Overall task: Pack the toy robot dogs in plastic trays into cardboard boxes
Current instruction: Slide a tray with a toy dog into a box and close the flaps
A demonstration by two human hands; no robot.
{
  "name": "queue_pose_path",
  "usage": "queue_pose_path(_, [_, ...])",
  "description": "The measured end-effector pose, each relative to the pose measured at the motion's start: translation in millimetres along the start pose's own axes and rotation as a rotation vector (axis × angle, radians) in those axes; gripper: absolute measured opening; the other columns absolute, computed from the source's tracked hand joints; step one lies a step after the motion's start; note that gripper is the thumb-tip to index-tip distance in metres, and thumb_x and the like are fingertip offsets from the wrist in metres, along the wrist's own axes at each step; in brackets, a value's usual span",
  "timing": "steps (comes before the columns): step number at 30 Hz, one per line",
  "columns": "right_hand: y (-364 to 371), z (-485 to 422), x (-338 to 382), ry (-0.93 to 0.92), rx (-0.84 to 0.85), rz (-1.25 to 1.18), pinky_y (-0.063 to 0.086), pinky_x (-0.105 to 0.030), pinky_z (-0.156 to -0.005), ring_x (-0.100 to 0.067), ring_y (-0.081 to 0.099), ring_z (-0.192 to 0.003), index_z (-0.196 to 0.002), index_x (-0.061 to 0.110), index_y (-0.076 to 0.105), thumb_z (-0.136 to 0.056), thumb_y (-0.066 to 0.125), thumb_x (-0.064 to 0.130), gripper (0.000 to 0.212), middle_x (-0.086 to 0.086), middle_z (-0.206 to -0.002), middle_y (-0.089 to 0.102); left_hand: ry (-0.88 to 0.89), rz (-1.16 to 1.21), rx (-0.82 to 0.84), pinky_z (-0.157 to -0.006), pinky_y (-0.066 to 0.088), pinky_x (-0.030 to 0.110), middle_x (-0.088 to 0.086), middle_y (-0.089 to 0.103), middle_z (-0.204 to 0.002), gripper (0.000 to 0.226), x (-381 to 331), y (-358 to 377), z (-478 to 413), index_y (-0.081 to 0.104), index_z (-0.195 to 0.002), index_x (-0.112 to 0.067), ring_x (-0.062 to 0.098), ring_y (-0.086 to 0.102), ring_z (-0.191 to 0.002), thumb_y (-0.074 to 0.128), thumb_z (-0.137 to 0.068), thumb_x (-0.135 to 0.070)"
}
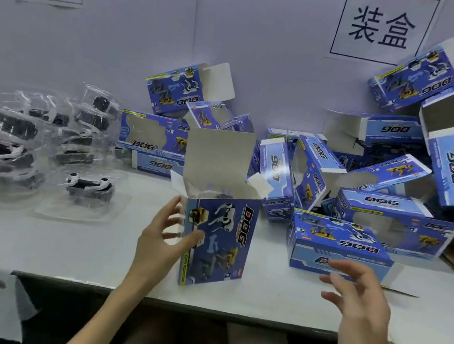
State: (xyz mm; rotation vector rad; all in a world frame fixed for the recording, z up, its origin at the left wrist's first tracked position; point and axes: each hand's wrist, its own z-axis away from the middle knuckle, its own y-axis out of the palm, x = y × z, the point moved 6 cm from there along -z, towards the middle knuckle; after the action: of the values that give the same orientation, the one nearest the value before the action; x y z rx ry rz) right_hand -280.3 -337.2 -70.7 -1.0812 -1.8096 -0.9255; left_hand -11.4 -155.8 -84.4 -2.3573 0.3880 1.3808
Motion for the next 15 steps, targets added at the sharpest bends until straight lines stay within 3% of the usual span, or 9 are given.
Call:
queue_pose_path(2, [10,-6,13,-0.034,0.055,0.013,0.052,-0.016,-0.065,-0.016,0.066,-0.084,-0.09,0.019,0.066,-0.096,0.053,0.0,0.024,-0.002,-0.094,0.07,-0.012,0.003,0.043,-0.088,0.054,0.025,-0.004,0.057,-0.136,0.086,6,2,1,0.036,-0.15,-0.031,0.012,0.057,-0.119,0.073,-0.073,-0.047])
queue_pose_path(5, [41,-15,52,-0.148,0.218,0.049,0.05,-0.02,-0.065,-0.01,0.062,-0.071,-0.083,0.015,0.065,-0.098,0.052,0.004,0.023,-0.002,-0.08,0.069,-0.06,0.024,0.097,-0.087,0.056,0.026,-0.004,0.058,-0.131,0.085,15,6,9,0.034,-0.147,-0.038,0.014,0.059,-0.117,0.072,-0.071,-0.047])
queue_pose_path(10, [117,-29,133,-0.424,0.555,0.257,0.037,-0.033,-0.056,-0.021,0.043,-0.055,-0.062,0.023,0.056,-0.093,0.05,0.035,0.033,-0.007,-0.058,0.048,-0.063,0.017,0.164,-0.079,0.056,0.017,-0.014,0.058,-0.126,0.088,15,9,12,0.033,-0.145,-0.045,0.005,0.059,-0.113,0.075,-0.069,-0.06])
queue_pose_path(13, [166,-44,161,-0.547,0.725,0.404,0.03,-0.017,-0.051,-0.005,0.038,-0.048,-0.057,0.028,0.049,-0.096,0.053,0.03,0.039,0.011,-0.05,0.044,-0.061,0.016,0.179,-0.084,0.057,0.022,-0.014,0.06,-0.127,0.093,14,10,14,0.035,-0.144,-0.045,0.003,0.059,-0.112,0.07,-0.062,-0.07])
queue_pose_path(15, [198,-53,155,-0.572,0.873,0.582,0.031,-0.013,-0.052,-0.003,0.039,-0.049,-0.061,0.022,0.053,-0.1,0.054,0.026,0.039,0.012,-0.051,0.047,-0.059,0.021,0.175,-0.085,0.057,0.023,-0.013,0.06,-0.128,0.088,13,10,14,0.035,-0.142,-0.048,0.003,0.06,-0.112,0.071,-0.064,-0.065])
